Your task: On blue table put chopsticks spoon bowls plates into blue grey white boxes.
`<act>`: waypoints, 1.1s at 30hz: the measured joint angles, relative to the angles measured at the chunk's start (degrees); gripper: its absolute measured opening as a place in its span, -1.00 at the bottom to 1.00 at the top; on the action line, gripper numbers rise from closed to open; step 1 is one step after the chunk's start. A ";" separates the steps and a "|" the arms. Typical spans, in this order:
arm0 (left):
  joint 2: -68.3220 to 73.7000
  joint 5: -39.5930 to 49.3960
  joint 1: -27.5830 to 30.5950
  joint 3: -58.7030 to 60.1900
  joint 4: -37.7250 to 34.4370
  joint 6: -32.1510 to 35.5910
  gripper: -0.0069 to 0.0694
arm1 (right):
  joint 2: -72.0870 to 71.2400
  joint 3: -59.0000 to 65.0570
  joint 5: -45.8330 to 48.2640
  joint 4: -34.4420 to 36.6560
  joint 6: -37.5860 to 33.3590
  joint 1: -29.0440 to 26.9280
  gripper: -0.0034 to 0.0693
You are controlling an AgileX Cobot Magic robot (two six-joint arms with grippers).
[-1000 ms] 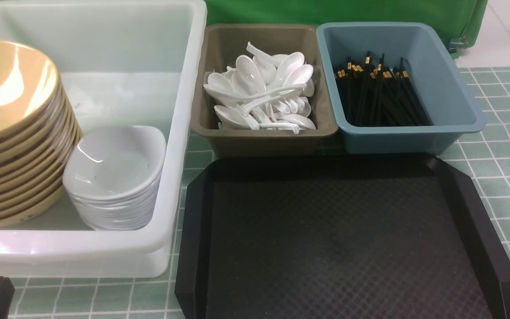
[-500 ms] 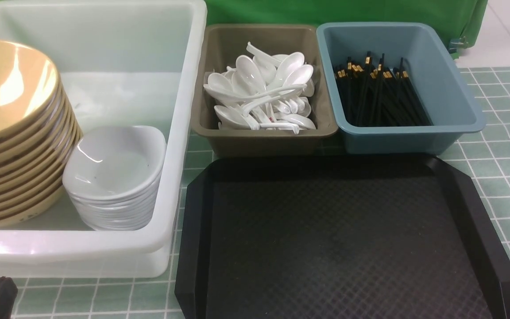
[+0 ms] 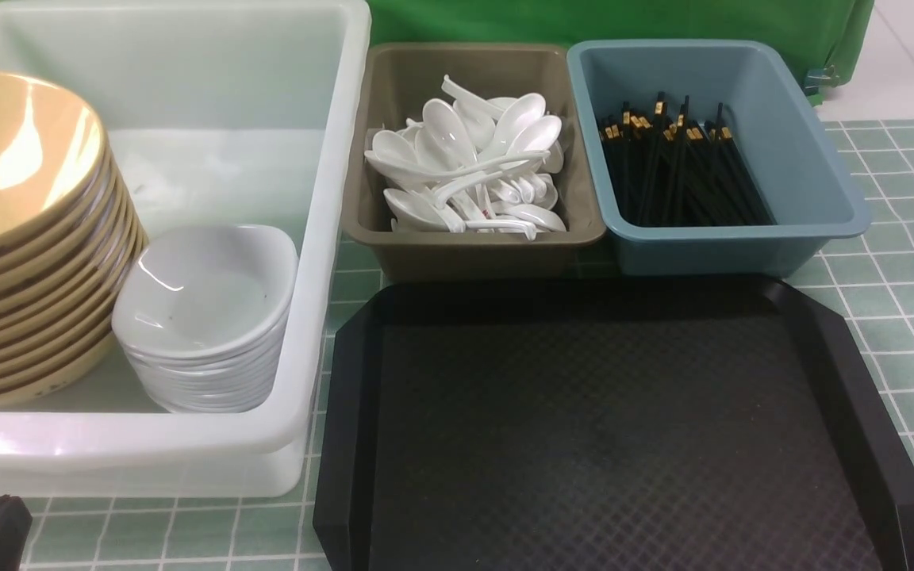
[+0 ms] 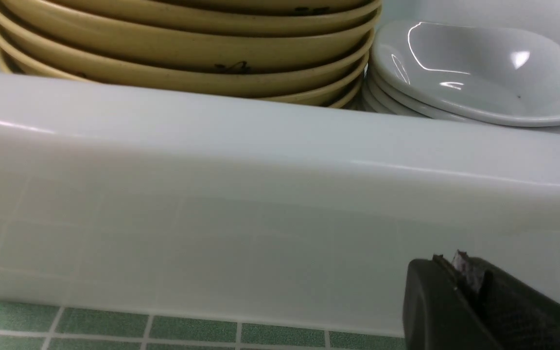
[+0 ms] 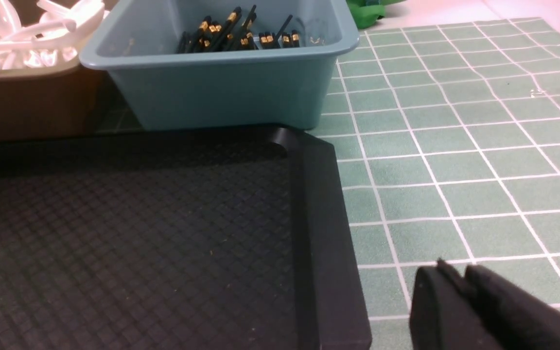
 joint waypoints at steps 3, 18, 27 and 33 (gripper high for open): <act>0.00 0.00 0.00 0.00 0.00 0.00 -0.81 | 0.00 0.00 0.00 0.00 0.00 0.00 -0.63; 0.00 0.00 0.00 0.00 -0.19 0.00 -0.81 | 0.00 0.00 0.00 0.00 0.00 0.00 -0.59; 0.00 0.00 0.00 0.00 -0.19 0.00 -0.81 | 0.00 0.00 0.00 0.00 0.00 0.00 -0.58; 0.00 0.00 0.00 0.00 -0.19 -0.27 -0.81 | 0.00 0.00 0.00 0.00 0.00 0.00 -0.57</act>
